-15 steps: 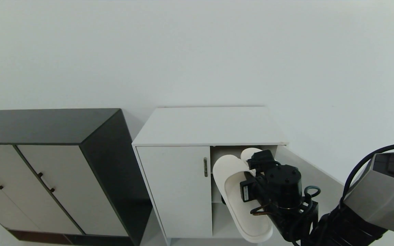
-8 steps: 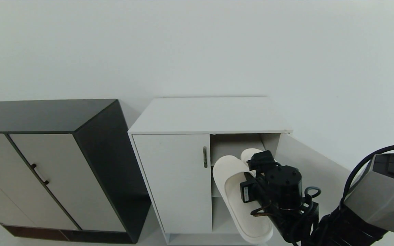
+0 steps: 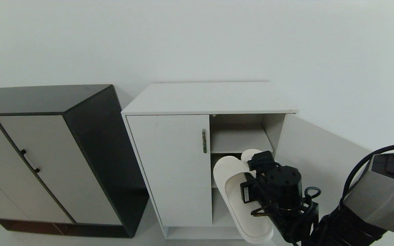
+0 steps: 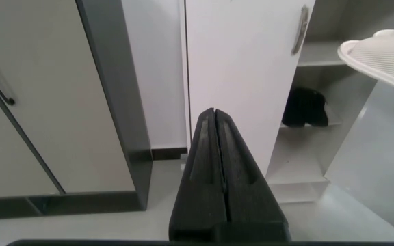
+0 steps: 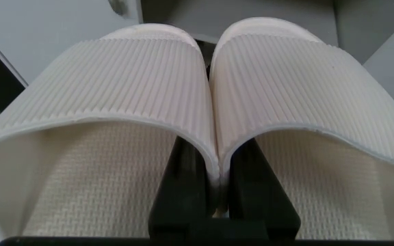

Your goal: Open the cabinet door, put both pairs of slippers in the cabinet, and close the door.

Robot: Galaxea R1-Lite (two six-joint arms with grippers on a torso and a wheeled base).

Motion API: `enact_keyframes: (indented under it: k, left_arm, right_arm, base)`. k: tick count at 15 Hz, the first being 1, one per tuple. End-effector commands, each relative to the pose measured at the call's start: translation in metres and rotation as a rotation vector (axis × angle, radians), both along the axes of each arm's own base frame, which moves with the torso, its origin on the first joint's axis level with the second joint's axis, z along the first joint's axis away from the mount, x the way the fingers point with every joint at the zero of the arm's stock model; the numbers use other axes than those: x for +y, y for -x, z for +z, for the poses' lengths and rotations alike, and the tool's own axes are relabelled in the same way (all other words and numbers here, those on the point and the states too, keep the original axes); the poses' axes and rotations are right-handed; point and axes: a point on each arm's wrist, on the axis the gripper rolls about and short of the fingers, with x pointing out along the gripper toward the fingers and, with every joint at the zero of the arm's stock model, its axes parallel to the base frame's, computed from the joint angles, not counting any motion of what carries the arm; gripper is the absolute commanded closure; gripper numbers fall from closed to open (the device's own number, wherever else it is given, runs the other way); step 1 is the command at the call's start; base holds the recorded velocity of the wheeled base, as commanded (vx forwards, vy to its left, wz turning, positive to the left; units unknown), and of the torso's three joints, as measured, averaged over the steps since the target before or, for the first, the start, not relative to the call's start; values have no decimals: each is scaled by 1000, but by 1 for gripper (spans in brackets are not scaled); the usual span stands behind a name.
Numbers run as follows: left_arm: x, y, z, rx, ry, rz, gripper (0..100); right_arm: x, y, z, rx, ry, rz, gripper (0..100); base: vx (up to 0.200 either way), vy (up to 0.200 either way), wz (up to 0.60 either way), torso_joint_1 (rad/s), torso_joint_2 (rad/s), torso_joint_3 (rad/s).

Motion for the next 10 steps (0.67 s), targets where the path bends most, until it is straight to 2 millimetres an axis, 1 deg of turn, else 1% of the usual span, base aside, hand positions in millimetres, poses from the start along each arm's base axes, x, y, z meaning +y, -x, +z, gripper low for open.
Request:
enact_keyframes:
  k: [1,7,10]
  left_arm:
    - [0,0,0,1,0,0,100]
    - [0,0,0,1,0,0,100]
    - [0,0,0,1,11,4,100]
  right_arm:
    - [1,-1,1,-5,-4,-1,100]
    - [1,-2,1,-8,6,1,100]
    - [2,-3,-7,7,23,1,100]
  base:
    - [0,0,0,-198,505,310]
    - [0,0,0,-165,486,318]
    - [0,0,0,-136,463,328]
